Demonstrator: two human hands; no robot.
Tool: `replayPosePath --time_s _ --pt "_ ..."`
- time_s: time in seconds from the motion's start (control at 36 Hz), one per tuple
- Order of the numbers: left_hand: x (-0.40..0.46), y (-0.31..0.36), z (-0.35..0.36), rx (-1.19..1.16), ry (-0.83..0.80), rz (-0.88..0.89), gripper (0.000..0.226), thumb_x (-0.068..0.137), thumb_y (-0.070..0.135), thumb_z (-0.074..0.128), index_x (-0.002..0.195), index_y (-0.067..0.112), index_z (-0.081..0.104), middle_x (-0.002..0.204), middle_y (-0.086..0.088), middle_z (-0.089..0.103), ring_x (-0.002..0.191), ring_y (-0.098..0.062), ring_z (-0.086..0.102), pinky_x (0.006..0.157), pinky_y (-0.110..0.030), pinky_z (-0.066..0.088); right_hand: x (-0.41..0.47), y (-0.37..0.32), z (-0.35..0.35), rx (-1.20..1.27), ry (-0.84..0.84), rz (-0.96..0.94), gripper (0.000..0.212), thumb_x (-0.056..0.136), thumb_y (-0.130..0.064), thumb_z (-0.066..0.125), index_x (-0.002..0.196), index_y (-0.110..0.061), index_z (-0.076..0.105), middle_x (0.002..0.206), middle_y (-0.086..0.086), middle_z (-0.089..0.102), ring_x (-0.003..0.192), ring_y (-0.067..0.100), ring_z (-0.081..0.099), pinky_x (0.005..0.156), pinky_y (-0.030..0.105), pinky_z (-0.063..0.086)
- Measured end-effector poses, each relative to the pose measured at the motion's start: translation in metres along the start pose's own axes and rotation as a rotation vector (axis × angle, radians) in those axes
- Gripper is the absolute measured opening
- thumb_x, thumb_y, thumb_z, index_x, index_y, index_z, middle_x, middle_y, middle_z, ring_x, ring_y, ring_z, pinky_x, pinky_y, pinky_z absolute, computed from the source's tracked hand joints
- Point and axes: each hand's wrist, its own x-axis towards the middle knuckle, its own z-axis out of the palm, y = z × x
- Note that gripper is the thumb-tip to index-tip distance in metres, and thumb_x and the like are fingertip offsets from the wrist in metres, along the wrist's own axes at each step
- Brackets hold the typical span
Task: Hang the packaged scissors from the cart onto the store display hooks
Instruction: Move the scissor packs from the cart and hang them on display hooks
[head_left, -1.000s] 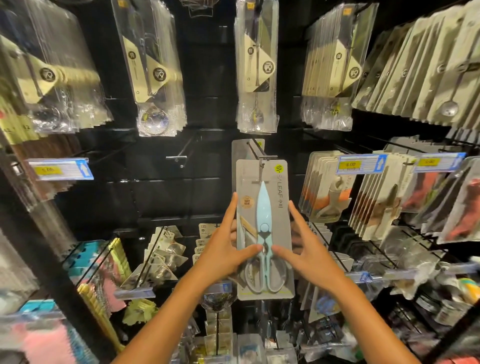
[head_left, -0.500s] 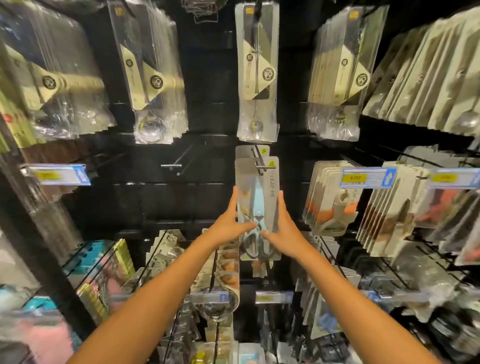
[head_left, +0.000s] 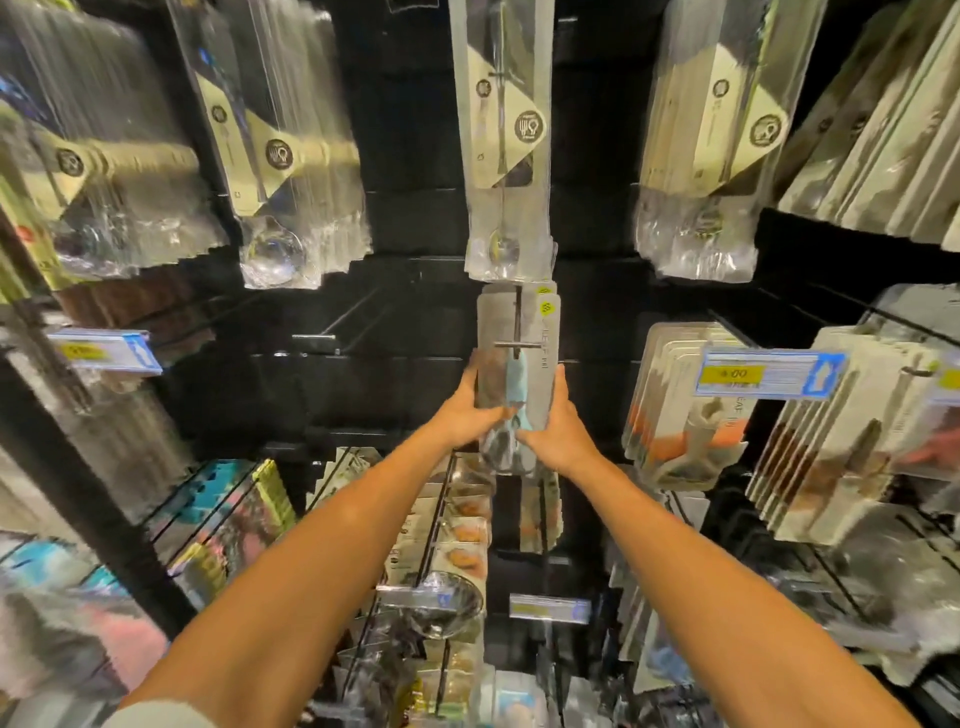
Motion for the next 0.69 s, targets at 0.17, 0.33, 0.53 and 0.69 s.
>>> replayPosePath --time_s 0.17,0.33,0.53,0.69 --pt "-0.022 -0.013 0.002 0.089 0.095 0.048 0.100 0.092 0.015 0.073 0.163 0.021 0.003 0.161 -0.012 0.035 0.148 -0.026 0.036 0.121 -0.041 0.032 -0.022 0.013 0.006 0.077 -0.034 0.062 0.105 0.083 -0.018 0.078 0.159 -0.031 0.008 0.141 -0.007 0.043 0.129 0.012 0.047 0.101 0.031 0.045" --pt "-0.074 -0.045 -0.003 0.378 0.130 0.148 0.075 0.097 0.022 0.066 0.160 0.024 0.025 0.163 -0.003 0.031 0.150 -0.018 0.030 0.118 -0.028 0.027 -0.075 0.012 0.009 0.014 -0.178 0.054 0.074 0.092 -0.026 0.071 0.156 -0.022 0.033 0.154 0.003 0.043 0.141 0.020 0.042 0.109 0.029 0.036" --pt "-0.157 -0.089 -0.019 0.551 0.177 0.246 0.063 0.100 0.031 0.060 0.157 0.032 0.033 0.164 0.009 0.027 0.150 -0.005 0.022 0.122 -0.027 0.020 -0.127 0.006 0.026 -0.110 -0.368 -0.159 0.056 0.093 -0.036 0.069 0.145 -0.028 0.050 0.141 -0.012 0.053 0.128 0.001 0.050 0.109 0.021 0.040" --pt "-0.246 -0.134 -0.044 0.718 0.203 0.254 0.059 0.100 0.043 0.054 0.154 0.022 0.041 0.161 0.005 0.035 0.150 -0.015 0.029 0.124 -0.039 0.025 -0.173 -0.008 0.054 -0.266 -0.528 -0.303 0.053 0.102 -0.036 0.055 0.151 -0.037 0.036 0.158 -0.019 0.031 0.146 0.002 0.026 0.119 0.026 0.026"
